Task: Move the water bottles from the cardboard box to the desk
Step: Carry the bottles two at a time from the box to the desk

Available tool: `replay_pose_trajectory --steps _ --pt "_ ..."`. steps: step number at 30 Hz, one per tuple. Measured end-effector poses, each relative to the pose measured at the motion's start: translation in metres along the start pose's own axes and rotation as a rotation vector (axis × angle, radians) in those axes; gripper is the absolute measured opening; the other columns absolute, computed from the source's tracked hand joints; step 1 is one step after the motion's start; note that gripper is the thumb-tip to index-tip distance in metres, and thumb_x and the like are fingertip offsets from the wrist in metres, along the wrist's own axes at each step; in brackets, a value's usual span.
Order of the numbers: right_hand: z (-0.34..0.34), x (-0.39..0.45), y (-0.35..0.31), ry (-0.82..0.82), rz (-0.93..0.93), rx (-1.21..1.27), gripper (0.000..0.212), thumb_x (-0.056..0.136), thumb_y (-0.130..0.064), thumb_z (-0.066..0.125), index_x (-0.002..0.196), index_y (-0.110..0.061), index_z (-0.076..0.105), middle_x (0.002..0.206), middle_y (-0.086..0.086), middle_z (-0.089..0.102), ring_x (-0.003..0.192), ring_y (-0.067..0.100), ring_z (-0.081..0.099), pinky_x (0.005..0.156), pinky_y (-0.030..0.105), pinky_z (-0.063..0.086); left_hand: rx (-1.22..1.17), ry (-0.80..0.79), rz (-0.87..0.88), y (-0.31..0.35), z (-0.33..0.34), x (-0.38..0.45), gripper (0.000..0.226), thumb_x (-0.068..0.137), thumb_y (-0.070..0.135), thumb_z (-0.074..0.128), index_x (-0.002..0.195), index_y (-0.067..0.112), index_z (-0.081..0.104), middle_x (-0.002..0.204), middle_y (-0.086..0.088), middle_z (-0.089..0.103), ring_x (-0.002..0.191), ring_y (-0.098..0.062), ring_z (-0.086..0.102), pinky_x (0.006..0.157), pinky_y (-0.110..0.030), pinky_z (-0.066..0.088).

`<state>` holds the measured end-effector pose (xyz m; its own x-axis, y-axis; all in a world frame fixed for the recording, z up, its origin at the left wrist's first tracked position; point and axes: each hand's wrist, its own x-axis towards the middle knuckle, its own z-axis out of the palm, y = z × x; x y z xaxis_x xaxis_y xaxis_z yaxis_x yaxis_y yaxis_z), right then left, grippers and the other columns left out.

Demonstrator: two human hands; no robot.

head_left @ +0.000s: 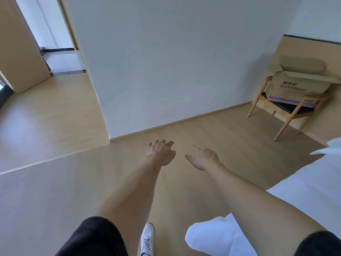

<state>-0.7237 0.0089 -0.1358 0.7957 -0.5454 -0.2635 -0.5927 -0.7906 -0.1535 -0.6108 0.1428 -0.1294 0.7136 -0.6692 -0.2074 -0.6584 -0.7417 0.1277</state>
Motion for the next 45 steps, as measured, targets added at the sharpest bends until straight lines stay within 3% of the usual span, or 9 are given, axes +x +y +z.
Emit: replay_pose_trajectory --steps 12,26,32,45 --pt "-0.072 0.173 0.042 0.079 0.345 0.050 0.059 0.098 -0.059 0.041 0.149 -0.030 0.041 0.145 0.011 0.054 0.134 0.031 0.049 0.107 0.042 0.037 0.030 -0.050 0.352 0.033 -0.061 0.240 0.054 0.103 0.046 0.033 0.156 0.035 0.031 0.158 -0.002 0.037 0.147 -0.025 0.031 0.119 -0.044 0.022" --pt "-0.112 0.279 0.132 0.048 0.593 0.101 0.060 0.100 -0.057 0.039 0.154 -0.031 0.034 0.150 0.012 0.048 0.139 0.031 0.044 0.111 0.043 0.036 0.084 -0.103 0.590 0.133 -0.074 0.396 0.053 0.103 0.044 0.035 0.154 0.034 0.034 0.154 -0.001 0.042 0.144 -0.024 0.034 0.118 -0.044 0.025" --pt "-0.133 0.349 0.206 0.044 0.626 0.139 0.058 0.100 -0.057 0.038 0.151 -0.028 0.038 0.147 0.014 0.049 0.136 0.032 0.045 0.109 0.044 0.036 0.137 -0.088 0.617 0.199 -0.083 0.480 0.053 0.103 0.045 0.035 0.155 0.033 0.034 0.154 -0.002 0.042 0.145 -0.025 0.034 0.119 -0.045 0.025" --pt "-0.213 0.454 0.397 0.075 0.698 0.253 0.061 0.102 -0.057 0.033 0.157 -0.031 0.027 0.158 0.012 0.039 0.144 0.035 0.035 0.114 0.049 0.030 0.189 -0.067 0.701 0.398 -0.106 0.639 0.052 0.103 0.045 0.034 0.153 0.032 0.036 0.154 -0.004 0.043 0.143 -0.027 0.036 0.118 -0.047 0.027"
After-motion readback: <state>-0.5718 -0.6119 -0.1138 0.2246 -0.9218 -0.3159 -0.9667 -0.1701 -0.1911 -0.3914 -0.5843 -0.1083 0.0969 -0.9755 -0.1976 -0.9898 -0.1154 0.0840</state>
